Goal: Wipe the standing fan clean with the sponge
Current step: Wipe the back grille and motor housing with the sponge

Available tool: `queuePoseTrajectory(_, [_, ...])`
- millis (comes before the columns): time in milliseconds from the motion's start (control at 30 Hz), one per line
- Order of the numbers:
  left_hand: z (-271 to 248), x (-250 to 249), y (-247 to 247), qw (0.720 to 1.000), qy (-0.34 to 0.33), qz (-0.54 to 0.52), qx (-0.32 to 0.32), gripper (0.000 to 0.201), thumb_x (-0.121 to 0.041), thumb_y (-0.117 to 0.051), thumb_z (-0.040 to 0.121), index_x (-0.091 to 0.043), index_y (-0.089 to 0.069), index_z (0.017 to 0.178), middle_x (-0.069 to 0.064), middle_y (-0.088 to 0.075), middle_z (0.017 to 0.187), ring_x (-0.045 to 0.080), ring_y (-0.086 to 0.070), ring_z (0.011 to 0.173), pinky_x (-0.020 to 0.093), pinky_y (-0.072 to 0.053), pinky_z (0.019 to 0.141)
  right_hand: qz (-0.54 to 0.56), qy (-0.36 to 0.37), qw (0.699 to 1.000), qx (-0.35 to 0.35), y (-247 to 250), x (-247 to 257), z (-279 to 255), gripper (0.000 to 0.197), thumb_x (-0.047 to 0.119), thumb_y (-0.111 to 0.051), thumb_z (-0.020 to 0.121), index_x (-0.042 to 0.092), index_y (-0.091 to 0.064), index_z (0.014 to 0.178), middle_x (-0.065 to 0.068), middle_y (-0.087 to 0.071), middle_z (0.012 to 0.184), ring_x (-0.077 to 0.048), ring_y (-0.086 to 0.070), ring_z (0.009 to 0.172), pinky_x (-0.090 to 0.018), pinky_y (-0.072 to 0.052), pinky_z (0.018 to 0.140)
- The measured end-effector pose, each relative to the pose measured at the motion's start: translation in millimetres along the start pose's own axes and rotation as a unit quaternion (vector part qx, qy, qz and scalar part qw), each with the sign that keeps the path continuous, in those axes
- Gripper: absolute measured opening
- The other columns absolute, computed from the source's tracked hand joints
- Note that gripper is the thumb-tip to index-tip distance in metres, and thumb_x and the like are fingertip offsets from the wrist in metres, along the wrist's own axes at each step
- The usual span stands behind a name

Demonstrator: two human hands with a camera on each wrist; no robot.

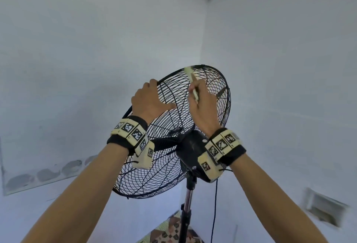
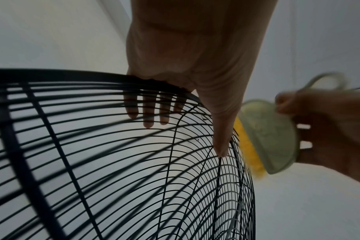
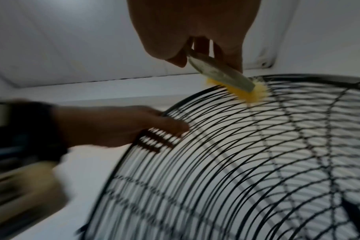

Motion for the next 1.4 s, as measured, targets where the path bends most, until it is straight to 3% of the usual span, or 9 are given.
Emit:
queuePoseTrajectory(100, [2,2,0,1.000,-0.003,-0.002,-0.009,0.097,-0.071,-0.081,0.071,-0.017,-0.042,0.142,0.009,-0.058,0.134,0.035,-0.058,0.121,0.047,-0.045,0.093,0.041,0.066,0.992,0.102,-17,21,-30,0.015,0.005,-0.048,0.103,0.017,-0.049,0.112,0.003,-0.061,0.089,-0.006,-0.048,0.050,-0.019,-0.038,0.043])
queuePoseTrajectory(333, [3,-4,0,1.000,-0.024,-0.002,0.005,0.104,-0.074,-0.080,0.069,-0.019,-0.040,0.147,0.009,-0.057,0.137,0.035,-0.057,0.124,0.050,-0.046,0.096,-0.038,-0.080,0.978,-0.187,54,-43,6,0.015,0.019,-0.045,0.109,0.022,-0.058,0.112,0.012,-0.063,0.084,-0.022,-0.066,0.063,-0.034,-0.051,0.048])
queuePoseTrajectory(533, [17,6,1,0.998,-0.046,-0.032,0.030,0.100,-0.070,-0.085,0.067,-0.023,-0.043,0.144,0.006,-0.062,0.135,0.030,-0.060,0.121,0.045,-0.050,0.095,0.032,0.035,0.999,-0.002,-1,-1,-33,0.051,0.015,-0.054,0.105,0.024,-0.042,0.154,0.005,-0.069,0.100,-0.012,-0.066,0.056,-0.023,-0.058,0.050])
queuePoseTrajectory(633, [24,3,-1,0.995,-0.060,-0.055,0.051,0.101,-0.067,-0.087,0.065,-0.024,-0.044,0.145,0.002,-0.062,0.136,0.027,-0.060,0.121,0.045,-0.050,0.100,0.011,-0.008,0.990,-0.138,33,-26,-14,0.046,0.018,-0.053,0.106,0.020,-0.047,0.152,0.008,-0.068,0.084,-0.007,-0.060,0.055,-0.011,-0.049,0.052])
queuePoseTrajectory(733, [36,1,-4,0.992,-0.068,-0.072,0.072,0.105,-0.069,-0.087,0.060,-0.027,-0.044,0.146,-0.001,-0.063,0.134,0.024,-0.060,0.118,0.042,-0.049,0.101,-0.006,-0.068,0.963,-0.261,61,-56,6,0.048,0.013,-0.052,0.105,0.022,-0.048,0.152,-0.003,-0.070,0.116,-0.014,-0.068,0.089,-0.029,-0.061,0.076])
queuePoseTrajectory(967, [62,11,-18,0.991,-0.046,-0.065,0.104,0.095,-0.051,-0.092,0.069,-0.020,-0.044,0.145,0.003,-0.057,0.137,0.023,-0.053,0.126,0.039,-0.042,0.102,0.037,0.062,0.997,-0.032,-21,-7,-21,0.059,-0.002,-0.059,0.098,0.029,-0.050,0.148,-0.008,-0.074,0.114,-0.016,-0.061,0.065,-0.029,-0.057,0.059])
queuePoseTrajectory(1167, [60,-1,-28,0.995,-0.051,0.028,0.079,0.112,-0.046,-0.088,0.078,-0.036,-0.014,0.160,0.010,-0.035,0.154,0.038,-0.036,0.139,0.063,-0.033,0.112,0.030,-0.130,0.949,-0.287,46,-74,-13,0.050,0.015,-0.061,0.102,0.031,-0.052,0.149,0.002,-0.077,0.102,-0.008,-0.067,0.067,-0.031,-0.061,0.061])
queuePoseTrajectory(1300, [46,-12,-31,0.996,-0.041,0.077,0.016,0.130,-0.058,-0.090,0.068,-0.026,-0.007,0.163,0.014,-0.029,0.153,0.039,-0.031,0.139,0.059,-0.027,0.112,0.002,-0.025,0.985,-0.173,-1,-49,-21,0.061,0.007,-0.063,0.098,0.032,-0.045,0.150,-0.009,-0.077,0.097,0.007,-0.047,0.051,-0.005,-0.048,0.054])
queuePoseTrajectory(1400, [43,-2,-29,0.998,-0.026,0.063,-0.012,0.126,-0.054,-0.094,0.065,-0.020,-0.018,0.160,0.013,-0.034,0.149,0.038,-0.034,0.135,0.056,-0.029,0.109,0.027,0.063,0.995,-0.070,-20,-29,-36,0.054,0.009,-0.060,0.102,0.031,-0.049,0.150,-0.003,-0.077,0.105,-0.014,-0.051,0.045,-0.017,-0.044,0.040])
Point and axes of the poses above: each hand's wrist, its own z-axis towards the middle knuckle, its own y-axis out of the back of the hand, x = y × z, the point moved 8 cm from there along z, towards the middle knuckle
